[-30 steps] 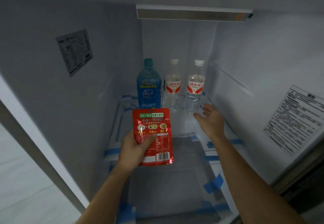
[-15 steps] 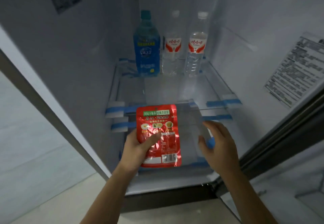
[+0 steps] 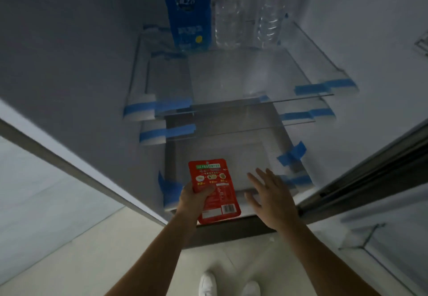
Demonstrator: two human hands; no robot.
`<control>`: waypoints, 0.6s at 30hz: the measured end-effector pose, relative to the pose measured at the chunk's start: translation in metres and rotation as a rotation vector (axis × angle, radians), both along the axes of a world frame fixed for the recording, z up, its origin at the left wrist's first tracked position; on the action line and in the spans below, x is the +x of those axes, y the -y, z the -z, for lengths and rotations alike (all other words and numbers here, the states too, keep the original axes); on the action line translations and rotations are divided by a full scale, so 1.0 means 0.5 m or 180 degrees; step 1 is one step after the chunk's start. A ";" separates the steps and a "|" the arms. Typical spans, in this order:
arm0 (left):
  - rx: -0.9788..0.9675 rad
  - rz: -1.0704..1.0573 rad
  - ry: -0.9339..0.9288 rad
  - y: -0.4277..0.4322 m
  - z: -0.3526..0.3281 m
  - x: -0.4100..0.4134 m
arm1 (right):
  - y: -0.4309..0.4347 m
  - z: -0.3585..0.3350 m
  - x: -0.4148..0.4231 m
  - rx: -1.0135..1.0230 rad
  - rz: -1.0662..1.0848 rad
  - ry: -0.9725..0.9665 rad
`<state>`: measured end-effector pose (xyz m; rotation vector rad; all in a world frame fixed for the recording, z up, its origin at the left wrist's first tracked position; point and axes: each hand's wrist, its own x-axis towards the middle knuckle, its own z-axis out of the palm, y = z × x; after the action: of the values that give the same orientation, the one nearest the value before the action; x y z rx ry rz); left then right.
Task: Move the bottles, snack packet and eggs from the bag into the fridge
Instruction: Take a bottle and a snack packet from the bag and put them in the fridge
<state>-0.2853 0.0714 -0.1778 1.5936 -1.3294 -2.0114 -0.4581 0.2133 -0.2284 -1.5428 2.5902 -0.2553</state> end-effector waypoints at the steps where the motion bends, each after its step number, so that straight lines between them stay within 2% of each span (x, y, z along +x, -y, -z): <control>1: -0.0061 -0.0014 0.0061 0.006 0.010 -0.010 | 0.001 0.012 0.003 0.0099 0.0017 0.0004; 9: -0.0452 0.0218 0.0346 0.039 0.053 -0.044 | -0.014 0.063 0.010 0.0351 0.0076 -0.0065; 11: -0.0741 0.0491 0.0450 0.038 0.048 -0.033 | -0.013 0.062 0.011 0.0363 0.0080 -0.0061; 13: -0.1377 0.0858 0.0770 0.033 0.039 -0.015 | -0.008 0.058 0.009 0.0383 0.0105 -0.0043; 16: -0.2979 0.1755 0.1704 0.014 0.046 0.017 | 0.000 0.058 0.001 0.0404 0.0180 -0.0041; 18: -0.3736 0.2469 0.1724 -0.006 0.065 0.029 | 0.000 0.063 -0.004 0.0396 0.0235 -0.0061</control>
<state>-0.2710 0.0747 -0.2103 1.0531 -2.8534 -0.5248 -0.4603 0.2131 -0.2598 -1.4175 2.6256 -0.0843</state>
